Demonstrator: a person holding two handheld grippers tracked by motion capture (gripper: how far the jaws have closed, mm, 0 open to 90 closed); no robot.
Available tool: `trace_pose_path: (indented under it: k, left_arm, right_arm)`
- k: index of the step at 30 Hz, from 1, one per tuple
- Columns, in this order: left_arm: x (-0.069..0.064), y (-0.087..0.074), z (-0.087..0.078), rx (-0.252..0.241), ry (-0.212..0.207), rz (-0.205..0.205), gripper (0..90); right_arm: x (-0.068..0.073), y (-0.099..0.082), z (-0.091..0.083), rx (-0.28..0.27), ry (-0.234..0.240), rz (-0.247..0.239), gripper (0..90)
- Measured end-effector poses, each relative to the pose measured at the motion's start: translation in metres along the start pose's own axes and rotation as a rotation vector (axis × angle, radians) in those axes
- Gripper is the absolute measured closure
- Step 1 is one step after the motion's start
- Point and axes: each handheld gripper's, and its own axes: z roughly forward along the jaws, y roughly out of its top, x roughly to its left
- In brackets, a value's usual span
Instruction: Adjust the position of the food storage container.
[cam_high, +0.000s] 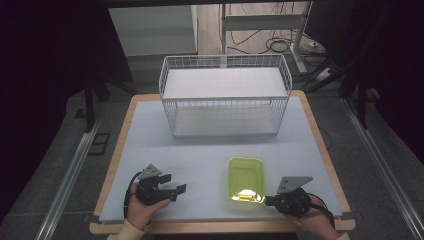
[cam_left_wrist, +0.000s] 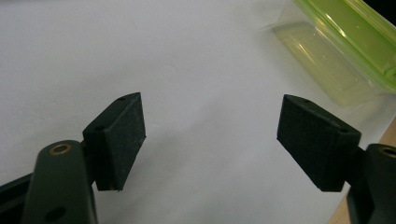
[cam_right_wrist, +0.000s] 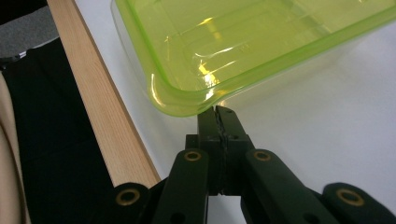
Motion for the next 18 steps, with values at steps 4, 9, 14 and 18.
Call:
trace_pose_path:
  k: [4,9,14,18]
  left_arm:
    - [0.000,0.000,0.000,0.002,0.000,-0.001,23.1]
    - [0.000,0.000,0.000,0.001,0.000,-0.002,23.1]
    - [0.000,0.000,0.000,-0.001,0.000,-0.003,23.1]
    - [0.000,0.000,-0.001,-0.004,0.000,-0.003,23.1]
  right_arm:
    - [0.003,0.002,0.004,0.005,-0.003,-0.001,89.8]
    - [0.007,0.006,0.010,0.004,0.006,-0.010,89.8]
    - [0.016,0.013,0.020,-0.012,-0.006,-0.025,89.8]
    - [0.024,0.018,0.027,-0.024,-0.013,-0.035,89.8]
